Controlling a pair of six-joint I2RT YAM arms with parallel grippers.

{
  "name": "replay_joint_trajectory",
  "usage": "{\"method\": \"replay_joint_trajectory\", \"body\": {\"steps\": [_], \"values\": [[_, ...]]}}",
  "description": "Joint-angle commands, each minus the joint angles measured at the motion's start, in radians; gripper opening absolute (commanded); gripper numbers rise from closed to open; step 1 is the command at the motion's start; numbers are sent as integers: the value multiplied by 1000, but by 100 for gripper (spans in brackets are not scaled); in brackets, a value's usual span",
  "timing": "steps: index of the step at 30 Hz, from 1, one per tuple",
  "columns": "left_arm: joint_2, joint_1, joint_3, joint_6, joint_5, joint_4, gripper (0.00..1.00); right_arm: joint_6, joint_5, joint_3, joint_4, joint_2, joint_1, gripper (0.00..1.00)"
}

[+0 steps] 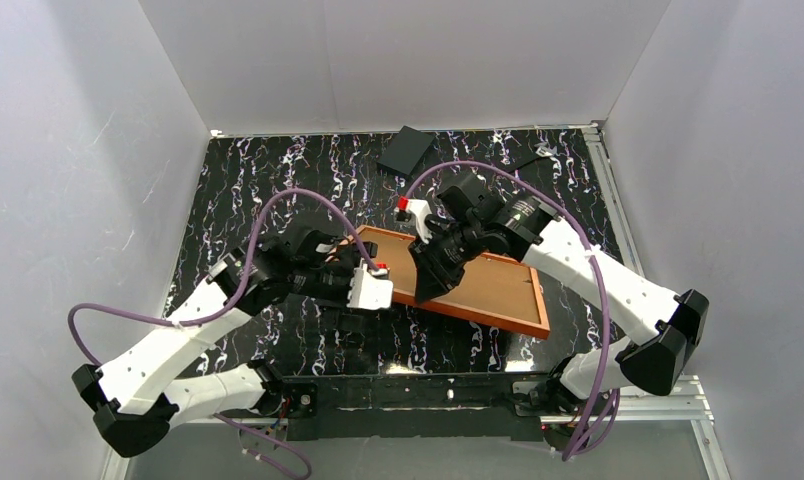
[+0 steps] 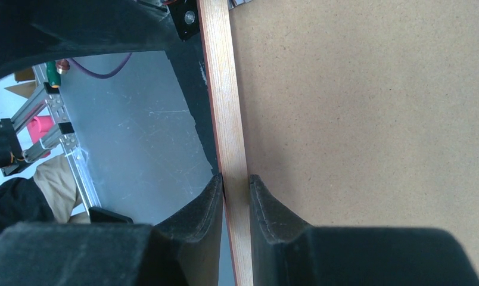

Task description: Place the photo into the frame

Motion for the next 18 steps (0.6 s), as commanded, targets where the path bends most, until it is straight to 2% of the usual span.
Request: {"method": "replay_joint_trajectory", "body": {"steps": [1, 5, 6, 8, 10, 13, 16, 18], "values": [[20, -57, -49, 55, -187, 74, 92, 21, -56, 50, 13, -23, -27, 1], [33, -81, -91, 61, -259, 137, 86, 26, -74, 50, 22, -32, -49, 1], [37, -85, -91, 58, -271, 141, 80, 26, -75, 50, 22, -32, -51, 1], [48, -90, -78, 39, -288, 139, 60, 23, -76, 52, 16, -33, -57, 1], [53, -92, -67, 27, -286, 136, 47, 20, -75, 54, 9, -33, -65, 1], [54, -95, -62, 29, -285, 132, 39, 17, -74, 62, 1, -29, -74, 1], [52, -96, -53, 27, -294, 121, 20, 20, -57, 76, -3, -26, -77, 2], [53, -97, -40, 20, -303, 105, 11, 22, -40, 87, 0, -33, -80, 12]]}}
